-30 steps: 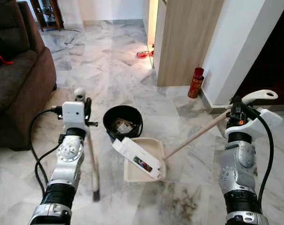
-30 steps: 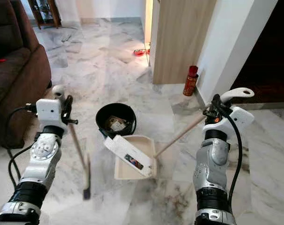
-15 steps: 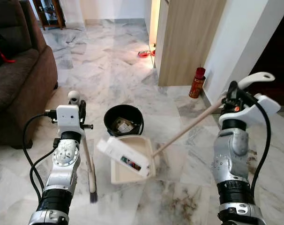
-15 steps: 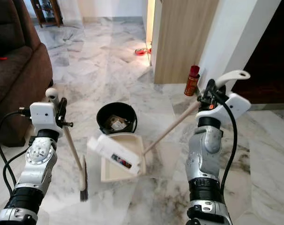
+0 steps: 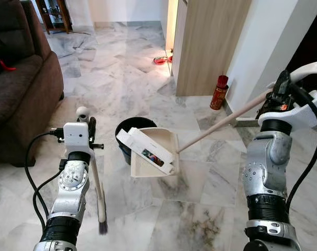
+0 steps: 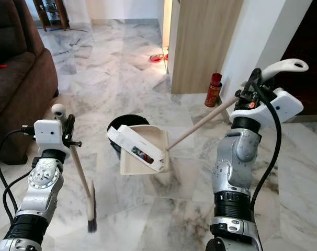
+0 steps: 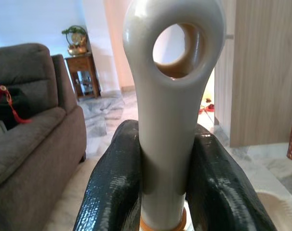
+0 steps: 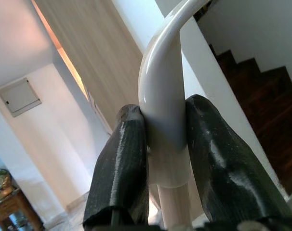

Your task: Sweep floor

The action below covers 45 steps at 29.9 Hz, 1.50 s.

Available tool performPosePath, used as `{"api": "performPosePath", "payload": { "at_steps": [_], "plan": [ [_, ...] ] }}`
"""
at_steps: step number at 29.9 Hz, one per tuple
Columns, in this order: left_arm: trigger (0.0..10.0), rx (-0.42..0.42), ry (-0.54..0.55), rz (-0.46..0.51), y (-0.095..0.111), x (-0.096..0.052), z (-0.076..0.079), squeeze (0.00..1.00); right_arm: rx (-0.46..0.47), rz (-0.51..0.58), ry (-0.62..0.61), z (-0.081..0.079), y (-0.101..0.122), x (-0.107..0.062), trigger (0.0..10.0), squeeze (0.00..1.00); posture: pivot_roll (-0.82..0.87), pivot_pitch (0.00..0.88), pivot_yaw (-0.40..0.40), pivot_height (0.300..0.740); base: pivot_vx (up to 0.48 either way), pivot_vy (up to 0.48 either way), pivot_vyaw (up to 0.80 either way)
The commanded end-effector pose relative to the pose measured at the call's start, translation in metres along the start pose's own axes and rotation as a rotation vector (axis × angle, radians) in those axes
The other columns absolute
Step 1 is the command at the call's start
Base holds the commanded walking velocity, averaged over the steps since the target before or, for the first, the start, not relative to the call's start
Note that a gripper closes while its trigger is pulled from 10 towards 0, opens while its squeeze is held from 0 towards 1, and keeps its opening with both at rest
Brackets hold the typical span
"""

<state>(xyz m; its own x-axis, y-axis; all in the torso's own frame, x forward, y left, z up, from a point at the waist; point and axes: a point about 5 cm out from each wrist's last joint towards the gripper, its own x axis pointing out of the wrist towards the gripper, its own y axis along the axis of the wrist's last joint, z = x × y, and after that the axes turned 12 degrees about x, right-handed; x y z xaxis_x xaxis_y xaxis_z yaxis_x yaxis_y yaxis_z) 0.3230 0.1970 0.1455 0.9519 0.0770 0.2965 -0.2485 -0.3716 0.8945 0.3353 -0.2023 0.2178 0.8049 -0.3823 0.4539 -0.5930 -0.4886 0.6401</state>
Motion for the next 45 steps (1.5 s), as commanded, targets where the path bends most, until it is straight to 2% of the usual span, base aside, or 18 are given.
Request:
{"api": "performPosePath", "payload": {
  "at_steps": [1,12,27,34,38,45],
  "plan": [
    [10.0,0.021,0.003,0.057,0.0131,0.0051,-0.0007,0.00,0.035,0.063,0.036,-0.0116,0.0128,0.0045,10.0,0.00,0.16,0.000,-0.009,0.740,0.000,0.000,0.00],
    [10.0,0.014,0.021,0.042,0.0121,0.0042,-0.0037,0.00,0.009,0.041,0.066,-0.0150,0.0124,0.0055,10.0,0.00,0.16,0.005,-0.022,0.740,0.000,0.000,0.07],
    [10.0,0.031,0.039,0.029,0.0113,0.0031,-0.0080,0.00,0.032,-0.004,0.079,-0.0171,0.0072,0.0037,10.0,0.00,0.16,0.032,-0.025,0.740,0.000,0.000,0.11],
    [10.0,0.039,0.044,0.023,0.0104,0.0025,-0.0093,0.00,0.027,-0.008,0.094,-0.0181,0.0070,0.0026,10.0,0.00,0.16,0.038,-0.025,0.740,0.272,0.000,0.00],
    [10.0,0.039,0.045,0.020,0.0104,0.0022,-0.0090,0.00,0.012,-0.017,0.102,-0.0188,0.0062,0.0024,10.0,0.00,0.16,0.040,-0.027,0.740,0.284,0.000,0.71],
    [10.0,0.040,0.046,0.016,0.0099,0.0010,-0.0088,0.00,0.030,-0.024,0.092,-0.0175,0.0055,0.0020,10.0,0.00,0.16,0.042,-0.028,0.740,0.286,0.000,0.09]
  ]
}}
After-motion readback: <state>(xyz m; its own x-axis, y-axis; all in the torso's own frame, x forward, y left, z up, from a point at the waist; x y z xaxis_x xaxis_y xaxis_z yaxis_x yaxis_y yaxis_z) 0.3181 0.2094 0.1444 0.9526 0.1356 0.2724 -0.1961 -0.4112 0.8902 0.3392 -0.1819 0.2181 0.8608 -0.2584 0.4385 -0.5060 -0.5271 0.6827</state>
